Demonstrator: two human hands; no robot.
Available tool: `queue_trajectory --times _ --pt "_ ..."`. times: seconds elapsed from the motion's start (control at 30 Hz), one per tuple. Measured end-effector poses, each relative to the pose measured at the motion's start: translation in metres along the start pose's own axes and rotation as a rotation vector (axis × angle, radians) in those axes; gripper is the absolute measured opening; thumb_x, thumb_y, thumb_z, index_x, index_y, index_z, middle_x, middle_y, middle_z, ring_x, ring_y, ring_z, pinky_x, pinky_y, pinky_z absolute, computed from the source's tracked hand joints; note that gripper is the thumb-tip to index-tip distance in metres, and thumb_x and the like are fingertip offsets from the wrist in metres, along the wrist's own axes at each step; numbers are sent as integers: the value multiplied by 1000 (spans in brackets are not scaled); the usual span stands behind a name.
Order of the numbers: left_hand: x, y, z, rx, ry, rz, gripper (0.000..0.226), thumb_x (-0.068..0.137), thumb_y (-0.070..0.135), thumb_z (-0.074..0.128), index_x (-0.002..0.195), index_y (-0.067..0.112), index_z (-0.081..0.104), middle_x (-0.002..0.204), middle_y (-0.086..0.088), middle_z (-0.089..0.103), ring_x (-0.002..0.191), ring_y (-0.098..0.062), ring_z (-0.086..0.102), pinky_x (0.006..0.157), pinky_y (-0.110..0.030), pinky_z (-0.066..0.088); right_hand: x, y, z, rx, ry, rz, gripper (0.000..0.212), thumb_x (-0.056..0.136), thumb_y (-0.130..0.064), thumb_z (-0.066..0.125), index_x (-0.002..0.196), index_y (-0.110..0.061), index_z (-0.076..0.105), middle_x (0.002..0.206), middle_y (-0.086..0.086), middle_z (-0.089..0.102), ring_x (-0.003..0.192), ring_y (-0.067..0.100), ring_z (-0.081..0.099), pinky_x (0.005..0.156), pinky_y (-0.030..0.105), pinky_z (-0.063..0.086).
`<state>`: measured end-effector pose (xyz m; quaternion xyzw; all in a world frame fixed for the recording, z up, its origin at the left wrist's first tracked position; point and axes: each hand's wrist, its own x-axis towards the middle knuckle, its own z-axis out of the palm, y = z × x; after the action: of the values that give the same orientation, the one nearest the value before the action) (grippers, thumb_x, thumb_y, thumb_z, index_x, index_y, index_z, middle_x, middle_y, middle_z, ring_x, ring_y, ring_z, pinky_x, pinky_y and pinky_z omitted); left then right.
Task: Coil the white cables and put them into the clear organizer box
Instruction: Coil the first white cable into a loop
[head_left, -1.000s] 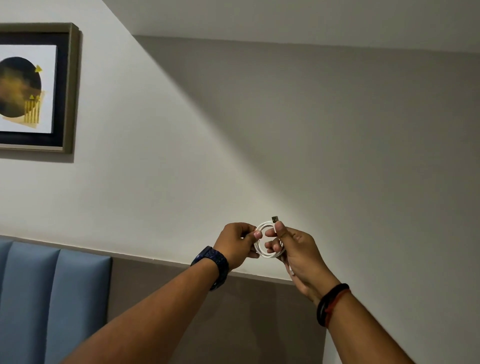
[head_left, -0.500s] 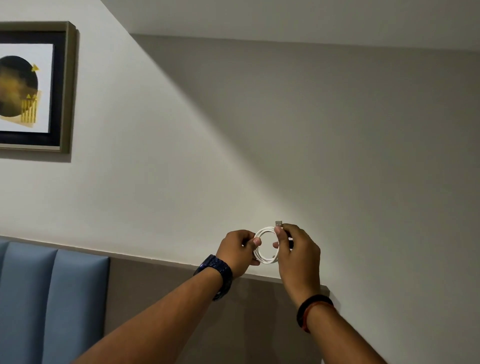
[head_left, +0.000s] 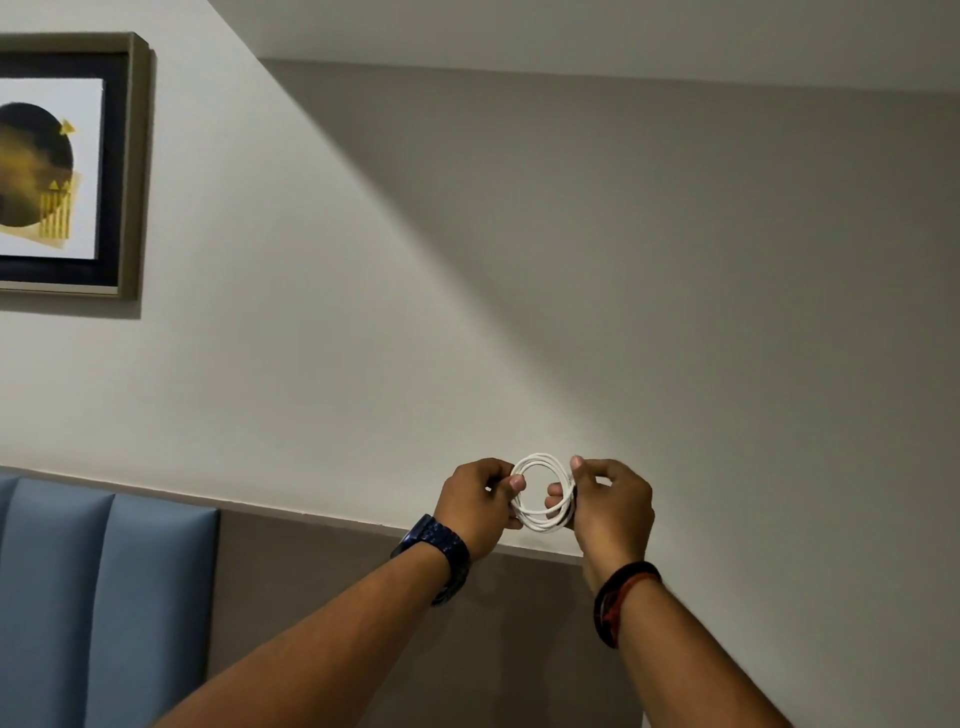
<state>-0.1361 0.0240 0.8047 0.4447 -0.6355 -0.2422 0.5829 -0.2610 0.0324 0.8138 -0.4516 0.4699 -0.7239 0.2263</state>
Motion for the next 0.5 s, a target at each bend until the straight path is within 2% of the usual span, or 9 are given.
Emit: queue_trajectory --times 0.1,0.2,0.27,0.37,0.5 --pt "0 0 0 16 25 -9 13 93 15 54 87 9 63 81 -8 65 71 -22 68 61 -23 59 0 1 1 -27 -48 42 30 92 -22 60 68 -9 71 56 4 70 48 16 68 59 33 59" --pt "2 -1 -2 27 51 -25 13 93 15 53 86 10 63 81 -8 66 70 -21 68 60 -22 59 -4 -3 2 -8 -130 86 42 89 -39 61 58 -11 70 58 4 72 58 22 70 64 35 58" --pt "4 -2 -3 20 64 -36 13 93 14 53 87 10 63 82 -9 67 71 -21 69 60 -22 59 -7 -5 3 -29 -190 72 38 82 -43 69 59 -12 72 61 3 73 65 24 70 69 38 58" --pt "4 -5 -5 40 70 -40 12 93 15 54 87 11 64 82 -9 67 72 -22 69 60 -22 58 -8 -8 2 -53 -263 72 23 80 -31 74 66 -13 74 69 8 73 76 29 70 80 45 58" --pt "1 -11 -6 58 66 -35 14 93 15 54 84 10 65 82 -14 69 74 -26 70 71 -37 61 -9 -8 2 -116 -311 48 27 85 -25 70 63 -10 73 68 11 72 73 27 68 74 37 54"
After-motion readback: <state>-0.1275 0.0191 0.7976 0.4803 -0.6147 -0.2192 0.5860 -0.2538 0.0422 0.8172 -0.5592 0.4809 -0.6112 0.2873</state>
